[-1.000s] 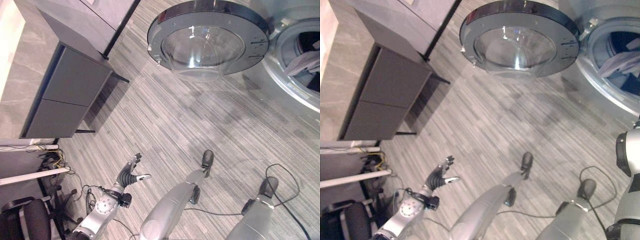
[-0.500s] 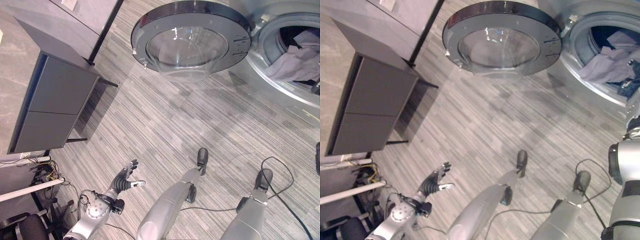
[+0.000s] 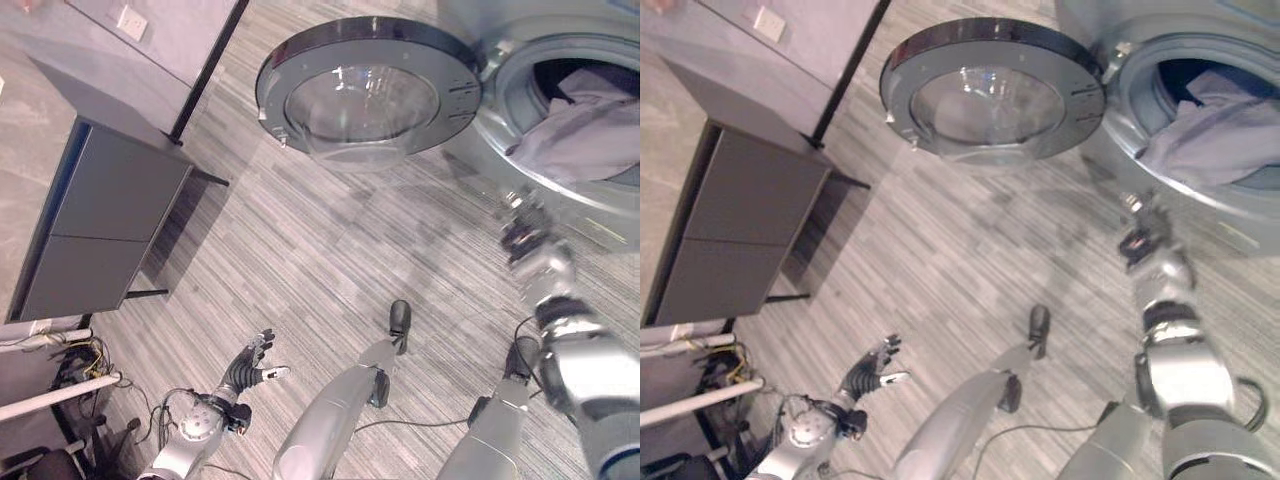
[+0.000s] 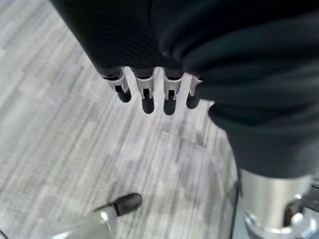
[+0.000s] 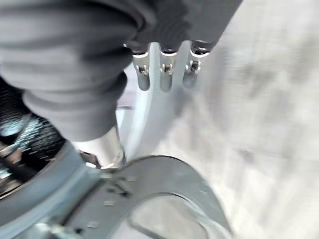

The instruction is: Grab the laundry basket,head to the washer,open it,put in the laundry and shut it.

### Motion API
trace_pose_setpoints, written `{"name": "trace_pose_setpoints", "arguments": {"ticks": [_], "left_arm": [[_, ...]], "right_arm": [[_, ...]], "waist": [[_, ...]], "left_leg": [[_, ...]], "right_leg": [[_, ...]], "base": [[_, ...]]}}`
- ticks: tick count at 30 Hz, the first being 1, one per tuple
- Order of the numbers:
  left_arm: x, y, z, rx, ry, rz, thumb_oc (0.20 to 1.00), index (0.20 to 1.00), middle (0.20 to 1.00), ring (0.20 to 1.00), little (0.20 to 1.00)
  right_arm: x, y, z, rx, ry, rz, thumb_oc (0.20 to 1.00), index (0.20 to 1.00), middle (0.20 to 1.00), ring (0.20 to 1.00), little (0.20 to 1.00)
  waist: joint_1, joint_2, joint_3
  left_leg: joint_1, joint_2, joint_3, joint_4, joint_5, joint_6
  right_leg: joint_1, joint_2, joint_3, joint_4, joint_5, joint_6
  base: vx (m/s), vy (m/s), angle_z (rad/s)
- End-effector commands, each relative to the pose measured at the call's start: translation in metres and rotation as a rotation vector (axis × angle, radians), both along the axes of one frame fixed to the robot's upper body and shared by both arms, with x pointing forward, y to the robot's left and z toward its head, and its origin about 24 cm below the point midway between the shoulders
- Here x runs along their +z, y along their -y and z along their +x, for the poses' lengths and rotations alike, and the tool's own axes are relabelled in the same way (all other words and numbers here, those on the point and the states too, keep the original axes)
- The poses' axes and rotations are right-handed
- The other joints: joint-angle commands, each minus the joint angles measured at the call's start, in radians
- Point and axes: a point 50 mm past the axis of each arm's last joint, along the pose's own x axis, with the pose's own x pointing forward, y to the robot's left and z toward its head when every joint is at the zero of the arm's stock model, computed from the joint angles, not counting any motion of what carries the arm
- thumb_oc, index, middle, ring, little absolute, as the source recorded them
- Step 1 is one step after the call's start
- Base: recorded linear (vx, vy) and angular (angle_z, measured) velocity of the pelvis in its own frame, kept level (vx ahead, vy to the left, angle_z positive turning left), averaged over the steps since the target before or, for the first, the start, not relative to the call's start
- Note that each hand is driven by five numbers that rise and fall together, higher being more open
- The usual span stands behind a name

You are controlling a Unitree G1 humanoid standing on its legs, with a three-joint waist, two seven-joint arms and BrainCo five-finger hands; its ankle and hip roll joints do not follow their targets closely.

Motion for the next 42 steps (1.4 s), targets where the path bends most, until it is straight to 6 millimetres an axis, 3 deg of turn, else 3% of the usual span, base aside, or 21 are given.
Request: {"name": "trace_pose_setpoints", "arguments": {"ticks": [1,4,6,8,9,10,11,13,16,19,20,21,24,27,32,37,40,41,42], "left_arm": [[0.008,-0.020,0.004,0.058,0.042,0.026,1.000,1.000,1.000,1.000,1.000],[0.008,-0.031,0.001,0.094,0.041,0.040,1.000,1.000,1.000,1.000,1.000],[0.009,-0.032,0.000,0.099,0.042,0.037,1.000,1.000,1.000,1.000,1.000],[0.011,-0.033,0.000,0.092,0.052,0.033,1.000,1.000,1.000,1.000,1.000],[0.012,-0.033,0.001,0.085,0.057,0.047,1.000,1.000,1.000,1.000,1.000],[0.012,-0.032,0.003,0.086,0.060,0.044,1.000,1.000,1.000,1.000,1.000],[0.013,-0.030,0.005,0.080,0.071,0.061,1.000,1.000,1.000,1.000,1.000],[0.014,-0.029,0.007,0.078,0.080,0.068,1.000,1.000,1.000,1.000,1.000],[0.016,-0.030,0.008,0.083,0.089,0.086,1.000,1.000,1.000,1.000,1.000],[0.010,-0.037,0.011,0.114,0.075,0.151,1.000,1.000,1.000,1.000,1.000],[0.007,-0.043,0.011,0.145,0.071,0.211,1.000,1.000,1.000,1.000,1.000],[0.006,-0.045,0.011,0.158,0.064,0.234,1.000,1.000,1.000,1.000,1.000],[-0.005,-0.062,0.003,0.222,0.011,0.336,1.000,1.000,1.000,1.000,1.000],[-0.019,-0.085,-0.010,0.301,-0.083,0.460,1.000,1.000,1.000,1.000,1.000],[-0.020,-0.132,-0.016,0.466,-0.177,0.633,1.000,1.000,1.000,1.000,1.000],[0.021,-0.172,0.009,0.640,-0.056,0.749,1.000,1.000,1.000,1.000,1.000],[0.052,-0.193,0.030,0.690,0.007,0.803,1.000,1.000,1.000,1.000,1.000],[0.052,-0.193,0.030,0.690,0.007,0.803,1.000,1.000,1.000,1.000,1.000],[0.068,-0.199,0.040,0.709,0.060,0.834,1.000,1.000,1.000,1.000,1.000]], "right_arm": [[0.014,0.009,-0.007,-0.001,0.153,0.041,1.000,1.000,1.000,1.000,1.000],[0.002,0.011,-0.015,-0.004,0.126,0.019,1.000,1.000,1.000,1.000,1.000],[0.005,0.018,-0.015,-0.021,0.113,-0.020,1.000,1.000,1.000,1.000,1.000],[0.022,0.038,-0.010,-0.094,0.092,-0.116,1.000,1.000,1.000,1.000,1.000],[0.050,0.067,-0.008,-0.237,0.049,-0.238,1.000,1.000,1.000,1.000,1.000],[0.052,0.068,-0.007,-0.237,0.052,-0.240,1.000,1.000,1.000,1.000,1.000],[0.062,0.089,-0.012,-0.364,-0.040,-0.313,1.000,1.000,1.000,1.000,1.000],[0.062,0.095,-0.015,-0.405,-0.074,-0.315,1.000,1.000,1.000,1.000,1.000],[0.043,0.096,-0.022,-0.394,-0.206,-0.379,1.000,1.000,1.000,1.000,1.000],[-0.023,0.085,-0.049,-0.317,-0.489,-0.447,1.000,1.000,1.000,1.000,1.000],[-0.064,0.074,-0.072,-0.267,-0.639,-0.481,1.000,1.000,1.000,1.000,1.000],[-0.079,0.069,-0.082,-0.238,-0.692,-0.498,1.000,1.000,1.000,1.000,1.000],[-0.138,0.054,-0.142,-0.118,-0.926,-0.532,1.000,1.000,1.000,1.000,1.000],[-0.177,0.040,-0.200,-0.034,-1.096,-0.534,1.000,1.000,1.000,1.000,1.000],[-0.205,0.025,-0.267,0.048,-1.250,-0.495,1.000,1.000,1.000,1.000,1.000],[-0.214,0.021,-0.307,0.055,-1.328,-0.432,1.000,1.000,1.000,1.000,1.000],[-0.213,0.024,-0.309,0.045,-1.325,-0.428,1.000,1.000,1.000,1.000,1.000],[-0.213,0.024,-0.308,0.045,-1.324,-0.428,1.000,1.000,1.000,1.000,1.000],[-0.212,0.025,-0.303,0.052,-1.316,-0.437,1.000,1.000,1.000,1.000,1.000]], "waist": [[-0.021,-0.043,0.078],[-0.034,-0.055,0.086],[-0.031,-0.061,0.083],[-0.025,-0.063,0.083],[-0.015,-0.061,0.081],[-0.016,-0.059,0.084],[-0.010,-0.054,0.077],[-0.006,-0.050,0.073],[0.005,-0.044,0.060],[0.002,-0.065,0.049],[0.001,-0.082,0.041],[0.000,-0.089,0.041],[-0.019,-0.123,0.030],[-0.053,-0.164,0.001],[-0.112,-0.223,-0.090],[-0.156,-0.245,-0.175],[-0.183,-0.246,-0.195],[-0.183,-0.248,-0.197],[-0.188,-0.246,-0.210]], "left_leg": [[-0.093,0.140,-0.049,0.195,-0.156,-0.122],[-0.083,0.146,-0.055,0.178,-0.139,-0.132],[-0.070,0.147,-0.061,0.168,-0.158,-0.143],[-0.075,0.147,-0.062,0.144,-0.140,-0.151],[-0.089,0.147,-0.060,0.108,-0.088,-0.156],[-0.088,0.148,-0.060,0.105,-0.086,-0.156],[-0.076,0.149,-0.067,0.077,-0.069,-0.162],[-0.068,0.150,-0.071,0.067,-0.064,-0.163],[-0.031,0.154,-0.082,0.037,-0.048,-0.170],[0.021,0.174,-0.100,0.032,-0.052,-0.173],[0.058,0.190,-0.107,0.054,-0.073,-0.170],[0.072,0.194,-0.113,0.072,-0.085,-0.165],[0.146,0.212,-0.122,0.147,-0.146,-0.152],[0.221,0.227,-0.131,0.218,-0.206,-0.146],[0.349,0.248,-0.130,0.259,-0.279,-0.141],[0.438,0.238,-0.102,0.255,-0.330,-0.124],[0.470,0.214,-0.075,0.236,-0.346,-0.103],[0.468,0.212,-0.074,0.233,-0.342,-0.102],[0.494,0.204,-0.049,0.185,-0.334,-0.093]], "right_leg": [[0.207,-0.045,-0.037,-0.159,0.048,-0.010],[0.202,-0.039,-0.037,-0.152,0.048,-0.015],[0.208,-0.036,-0.038,-0.155,0.030,-0.011],[0.193,-0.033,-0.038,-0.163,0.035,-0.009],[0.173,-0.030,-0.040,-0.168,0.059,-0.010],[0.172,-0.030,-0.039,-0.167,0.060,-0.010],[0.179,-0.024,-0.040,-0.165,0.053,-0.012],[0.187,-0.022,-0.044,-0.163,0.049,-0.013],[0.223,-0.015,-0.064,-0.153,0.030,-0.020],[0.286,0.007,-0.090,-0.131,-0.012,-0.036],[0.332,0.020,-0.103,-0.122,-0.036,-0.045],[0.347,0.023,-0.103,-0.113,-0.046,-0.049],[0.431,0.034,-0.116,-0.082,-0.089,-0.058],[0.513,0.049,-0.113,-0.064,-0.118,-0.061],[0.644,0.049,-0.109,-0.075,-0.119,-0.050],[0.695,0.026,-0.072,-0.089,-0.077,-0.030],[0.682,0.003,-0.036,-0.094,0.017,-0.013],[0.678,0.002,-0.034,-0.095,0.019,-0.012],[0.651,-0.003,-0.009,-0.109,0.132,-0.003]], "base": [[-0.05,-0.066,-0.19],[-0.02,-0.066,-0.11],[0.04,-0.058,-0.04],[-0.06,-0.015,-0.03],[-0.10,-0.021,-0.10],[-0.09,-0.031,-0.09],[0.00,0.000,0.00],[0.02,-0.032,0.10],[0.01,-0.063,0.27],[0.00,-0.120,0.31],[0.02,-0.100,0.25],[0.04,-0.103,0.23],[0.08,-0.067,0.07],[0.12,-0.063,-0.18],[0.20,-0.011,-0.16],[0.17,0.099,-0.21],[0.04,0.119,-0.27],[0.00,0.103,-0.23],[-0.02,0.085,-0.32]]}}
